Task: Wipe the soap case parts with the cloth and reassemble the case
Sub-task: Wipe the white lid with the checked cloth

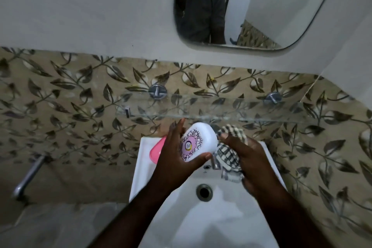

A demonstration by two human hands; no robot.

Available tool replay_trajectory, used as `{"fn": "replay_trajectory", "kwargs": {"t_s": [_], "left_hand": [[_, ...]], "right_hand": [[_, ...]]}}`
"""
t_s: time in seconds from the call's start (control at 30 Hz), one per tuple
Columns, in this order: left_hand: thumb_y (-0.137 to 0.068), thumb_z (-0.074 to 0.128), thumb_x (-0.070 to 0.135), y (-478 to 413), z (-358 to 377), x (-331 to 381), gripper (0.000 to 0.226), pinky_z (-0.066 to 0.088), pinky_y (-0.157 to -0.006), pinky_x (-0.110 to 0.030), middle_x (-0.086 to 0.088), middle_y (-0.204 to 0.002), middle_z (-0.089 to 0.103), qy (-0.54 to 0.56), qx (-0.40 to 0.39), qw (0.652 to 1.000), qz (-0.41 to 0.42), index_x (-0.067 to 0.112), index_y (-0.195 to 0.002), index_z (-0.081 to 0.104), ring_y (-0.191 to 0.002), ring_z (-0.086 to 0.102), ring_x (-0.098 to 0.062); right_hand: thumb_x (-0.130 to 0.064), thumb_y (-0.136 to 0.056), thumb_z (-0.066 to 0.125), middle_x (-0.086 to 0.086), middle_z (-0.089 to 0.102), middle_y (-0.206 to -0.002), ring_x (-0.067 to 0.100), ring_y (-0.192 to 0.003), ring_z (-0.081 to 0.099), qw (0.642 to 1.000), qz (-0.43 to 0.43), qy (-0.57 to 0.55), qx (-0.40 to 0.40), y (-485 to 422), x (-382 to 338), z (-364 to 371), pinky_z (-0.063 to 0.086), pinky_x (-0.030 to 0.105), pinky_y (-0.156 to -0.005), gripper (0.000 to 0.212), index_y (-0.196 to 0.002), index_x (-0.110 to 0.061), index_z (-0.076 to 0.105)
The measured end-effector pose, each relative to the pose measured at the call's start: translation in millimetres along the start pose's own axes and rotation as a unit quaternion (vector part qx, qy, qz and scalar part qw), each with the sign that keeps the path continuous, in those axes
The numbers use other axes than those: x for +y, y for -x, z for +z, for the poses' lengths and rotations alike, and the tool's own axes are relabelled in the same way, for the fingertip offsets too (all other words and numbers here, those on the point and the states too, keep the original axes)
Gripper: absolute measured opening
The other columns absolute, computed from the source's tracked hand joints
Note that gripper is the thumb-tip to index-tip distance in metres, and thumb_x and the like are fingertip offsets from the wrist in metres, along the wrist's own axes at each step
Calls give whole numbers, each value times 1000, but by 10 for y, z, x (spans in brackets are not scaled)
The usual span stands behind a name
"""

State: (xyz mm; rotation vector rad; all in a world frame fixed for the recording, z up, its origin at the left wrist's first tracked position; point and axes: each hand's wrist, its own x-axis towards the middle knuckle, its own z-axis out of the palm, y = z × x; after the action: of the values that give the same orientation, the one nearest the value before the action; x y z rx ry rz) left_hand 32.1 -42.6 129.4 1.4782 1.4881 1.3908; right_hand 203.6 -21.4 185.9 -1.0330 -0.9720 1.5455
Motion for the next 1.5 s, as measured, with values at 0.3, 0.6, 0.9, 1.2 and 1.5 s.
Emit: {"fn": "replay_trajectory", "kwargs": {"t_s": [0.3,0.6,0.9,1.2,1.5], "left_hand": [[-62,70,62,2,99,98,99,45,-95,-40,-4,-124,55,-239,12,956,171,19,-142,32,-112,46,-19],[-61,90,22,22,-96,270,68,55,-83,-25,3,-111,69,95,-82,987,-104,21,-123,61,-98,66,-9],[-57,91,25,165,-193,184,43,57,-72,-25,3,-87,77,64,-34,991,-112,25,-96,75,-80,71,-10],[-65,84,16,167,-118,309,28,49,-75,-13,18,-84,75,-40,-2,999,-23,31,-86,74,-84,68,5],[-65,79,26,192,-65,421,22,49,-58,-21,13,-73,69,-76,13,997,9,28,-83,66,-66,62,1]], "right_hand": [[1,-81,73,-1,63,-54,11,-41,58,990,30,126,-49,59,-162,-75,44,19,-39,18,-87,-8,58],[2,-68,74,3,68,-76,12,-64,64,987,-16,113,-111,-4,-149,-232,50,22,-52,35,-99,-3,58],[4,-79,73,15,71,-86,18,-66,66,973,-20,224,-58,-42,-70,-219,52,27,-53,31,-106,-8,61],[-3,-64,59,2,65,-126,31,-120,57,658,-376,652,-20,234,219,82,50,38,-86,62,-123,-19,63],[1,-78,48,-4,61,-132,16,-120,55,800,-279,531,30,292,262,103,41,21,-98,66,-138,-27,51]]}}
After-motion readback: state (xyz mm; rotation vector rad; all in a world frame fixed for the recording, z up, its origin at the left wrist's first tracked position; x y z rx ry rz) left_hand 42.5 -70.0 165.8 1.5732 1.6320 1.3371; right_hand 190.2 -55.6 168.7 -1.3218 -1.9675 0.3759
